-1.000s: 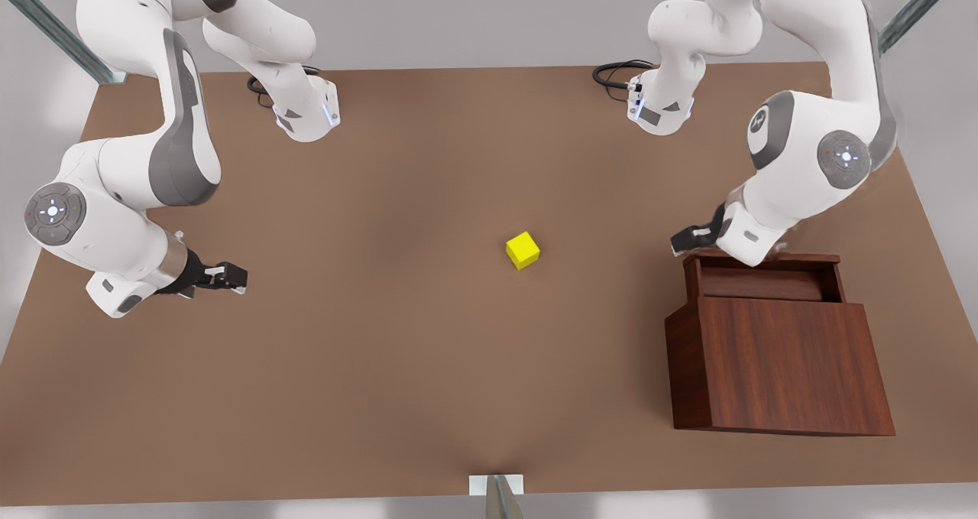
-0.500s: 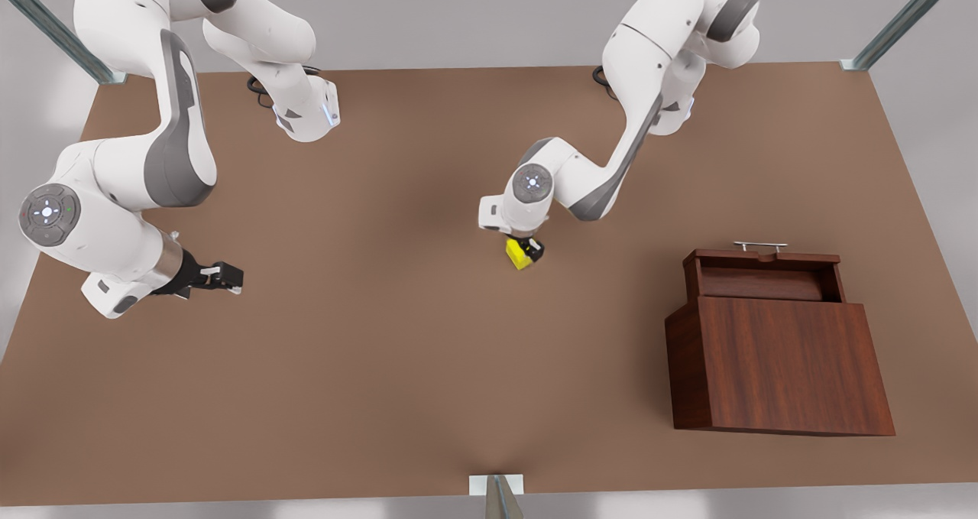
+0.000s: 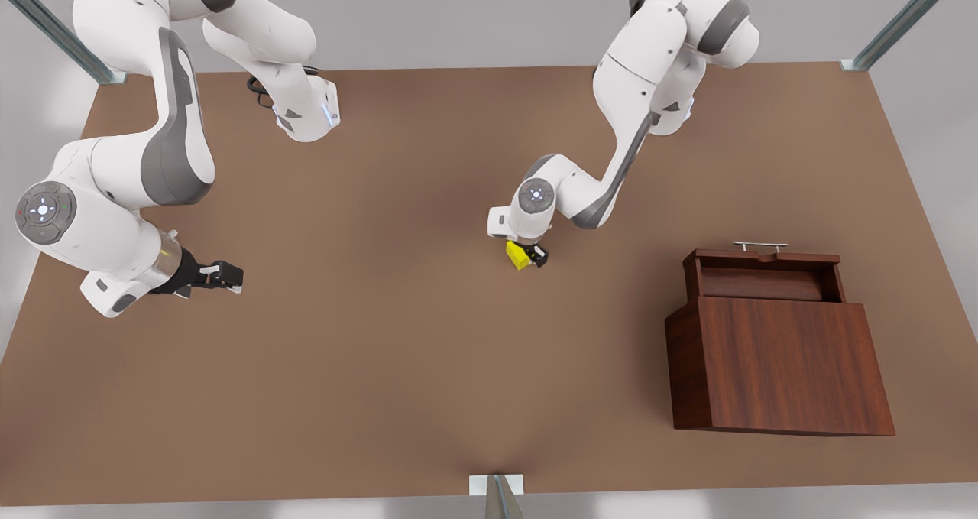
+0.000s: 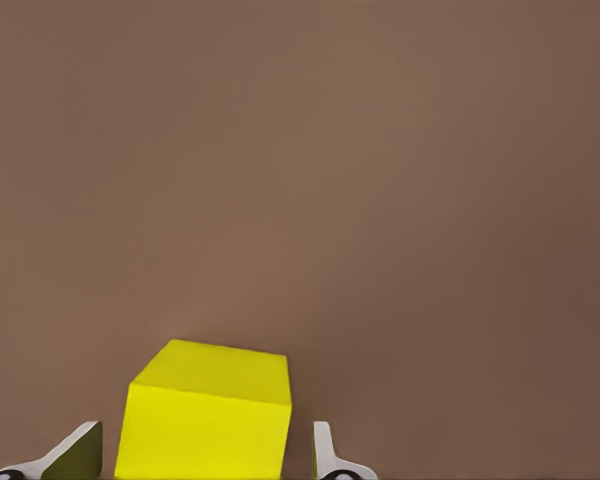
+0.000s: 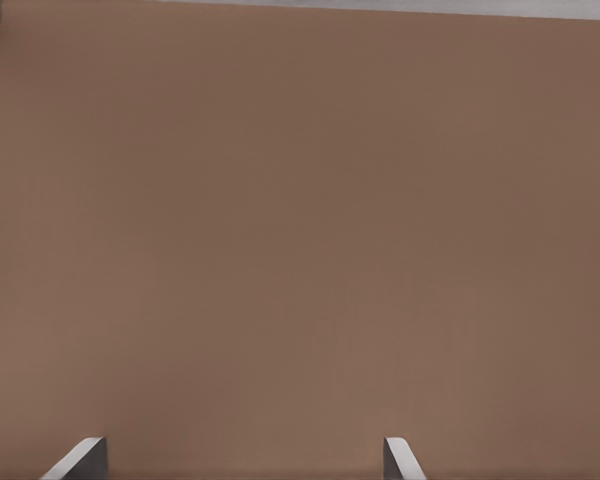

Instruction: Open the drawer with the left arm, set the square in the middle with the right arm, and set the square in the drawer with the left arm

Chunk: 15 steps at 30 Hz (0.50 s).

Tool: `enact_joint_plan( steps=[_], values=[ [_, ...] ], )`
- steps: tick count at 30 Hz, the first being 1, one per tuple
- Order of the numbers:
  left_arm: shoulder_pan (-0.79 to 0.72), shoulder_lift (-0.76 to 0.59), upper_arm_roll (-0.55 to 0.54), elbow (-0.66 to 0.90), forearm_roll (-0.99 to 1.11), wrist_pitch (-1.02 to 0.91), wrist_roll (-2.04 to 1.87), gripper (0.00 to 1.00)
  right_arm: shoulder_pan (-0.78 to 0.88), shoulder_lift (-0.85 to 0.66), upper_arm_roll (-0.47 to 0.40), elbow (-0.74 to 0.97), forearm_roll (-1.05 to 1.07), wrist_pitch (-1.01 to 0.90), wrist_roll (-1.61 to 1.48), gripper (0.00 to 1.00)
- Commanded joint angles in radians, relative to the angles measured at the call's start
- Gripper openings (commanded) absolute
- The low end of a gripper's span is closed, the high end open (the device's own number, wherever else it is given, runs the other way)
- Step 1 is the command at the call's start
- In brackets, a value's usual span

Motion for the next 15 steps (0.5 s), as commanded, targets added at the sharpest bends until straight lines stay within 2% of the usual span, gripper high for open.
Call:
enact_joint_plan(
  steps=[1, 11, 13, 14, 15],
  values=[
    [0.000, 0.006, 0.000, 0.000, 0.001, 0.000, 0.000, 1.00, 0.000, 0.000, 0.000, -0.001, 0.000, 0.000, 0.000, 1.00],
    [-0.003, 0.058, 0.000, -0.003, 0.017, 0.046, 0.002, 1.00, 0.000, -0.003, 0.000, 0.001, 0.000, -0.002, -0.002, 1.00],
    [-0.003, 0.059, 0.000, -0.003, 0.017, 0.046, 0.000, 0.67, 0.000, -0.003, 0.000, 0.001, 0.000, -0.002, -0.002, 1.00],
    [-0.003, 0.059, 0.002, -0.003, 0.017, 0.046, 0.000, 0.55, 0.000, -0.003, 0.000, 0.001, 0.000, -0.002, -0.002, 1.00],
    [-0.003, 0.061, 0.003, -0.003, 0.017, 0.046, 0.000, 0.53, 0.000, -0.003, 0.000, 0.001, 0.000, -0.002, -0.002, 1.00]
  ],
)
